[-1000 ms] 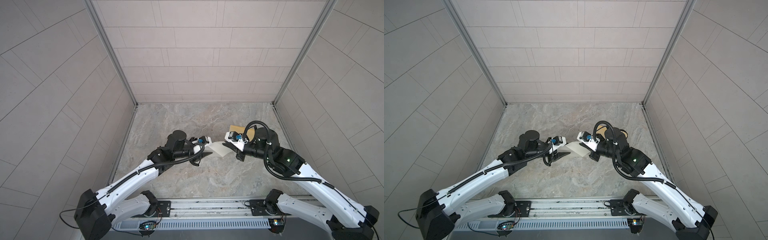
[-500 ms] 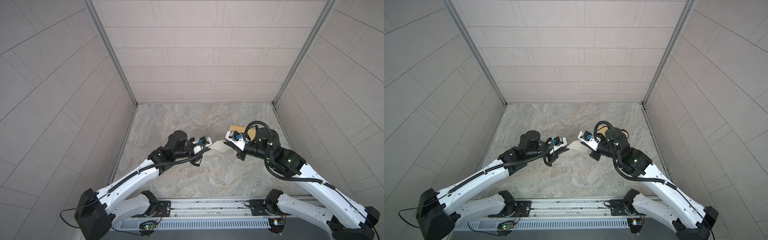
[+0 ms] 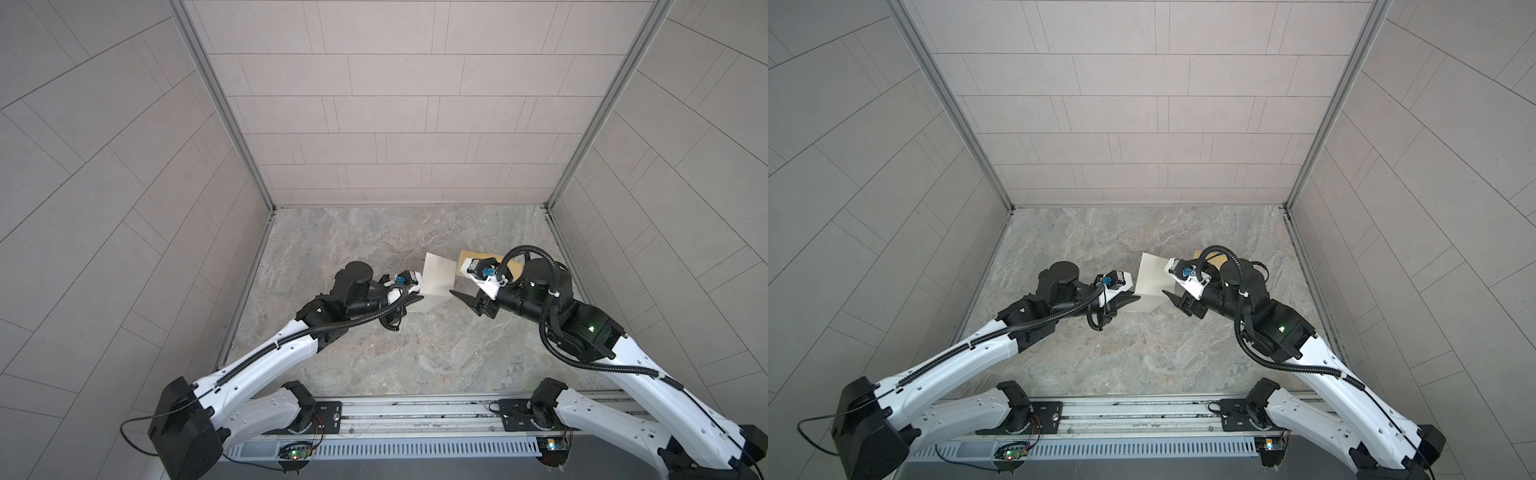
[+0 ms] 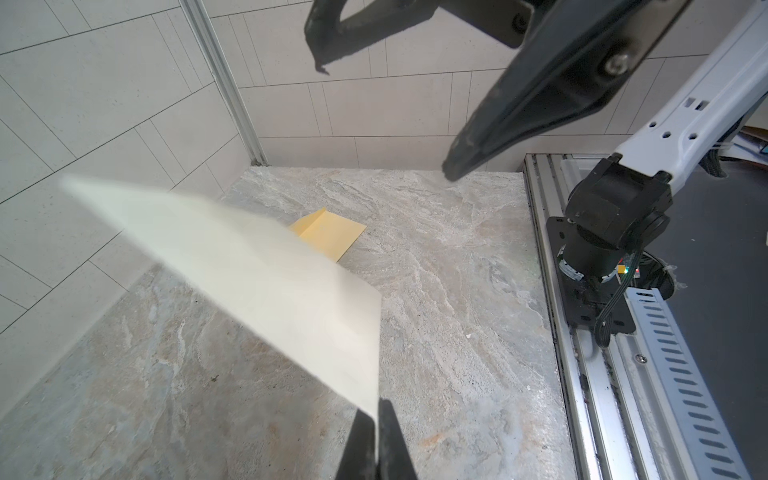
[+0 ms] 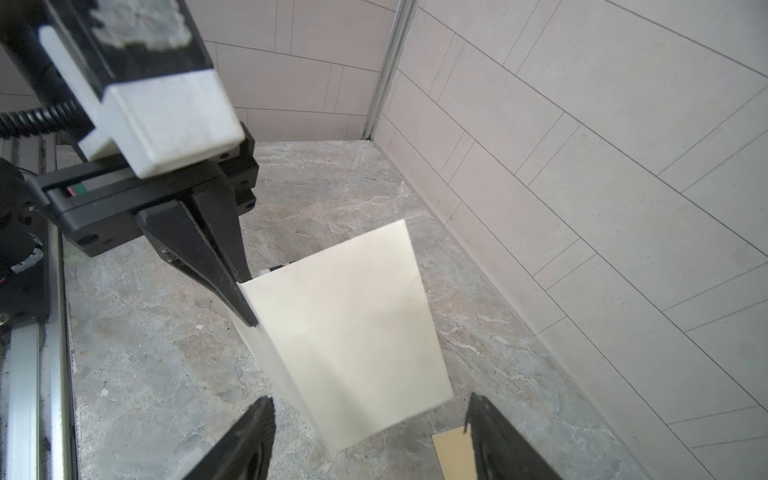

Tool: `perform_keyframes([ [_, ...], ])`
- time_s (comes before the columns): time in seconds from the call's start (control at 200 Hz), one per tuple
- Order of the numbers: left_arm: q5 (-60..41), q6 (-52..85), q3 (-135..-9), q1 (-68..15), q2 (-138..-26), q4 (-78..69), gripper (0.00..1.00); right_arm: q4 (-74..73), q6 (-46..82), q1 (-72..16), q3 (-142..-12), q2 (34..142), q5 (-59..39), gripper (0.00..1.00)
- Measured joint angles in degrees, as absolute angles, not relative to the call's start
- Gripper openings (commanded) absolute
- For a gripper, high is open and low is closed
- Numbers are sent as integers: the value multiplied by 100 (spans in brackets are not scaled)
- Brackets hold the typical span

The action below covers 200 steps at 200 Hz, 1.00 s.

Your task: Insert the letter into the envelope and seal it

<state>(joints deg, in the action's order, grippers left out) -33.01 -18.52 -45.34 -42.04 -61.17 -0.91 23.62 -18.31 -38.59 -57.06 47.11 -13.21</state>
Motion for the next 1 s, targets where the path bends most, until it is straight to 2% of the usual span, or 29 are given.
perform_keyframes([
  [0.185,-3391,-1669,-4525,-4204,-6025,-316,0,2344,-1846,-3859,-5699,4711,-1594,71],
  [0.555,-3614,-1573,-4480,-4204,-5865,-565,0,2351,-1953,-4016,-5618,5317,-2261,47],
  [0.675,-3671,-1522,-4480,-4204,-5859,-580,0,2340,-1977,-4077,-5618,5472,-2322,34],
  [0.821,-3739,-1485,-4480,-4204,-5859,-585,0,2342,-1994,-4091,-5618,5618,-2342,12],
  [0.896,-3745,-1483,-4480,-4204,-5859,-585,0,2338,-2003,-4099,-5618,5636,-2340,6],
  [0.926,-3745,-1483,-4480,-4204,-5859,-585,3,2342,-1994,-4104,-5618,5636,-2344,4],
  [1.001,-3736,-1514,-4480,-4204,-5859,-596,18,2346,-2001,-4117,-5618,5636,-2340,0],
])
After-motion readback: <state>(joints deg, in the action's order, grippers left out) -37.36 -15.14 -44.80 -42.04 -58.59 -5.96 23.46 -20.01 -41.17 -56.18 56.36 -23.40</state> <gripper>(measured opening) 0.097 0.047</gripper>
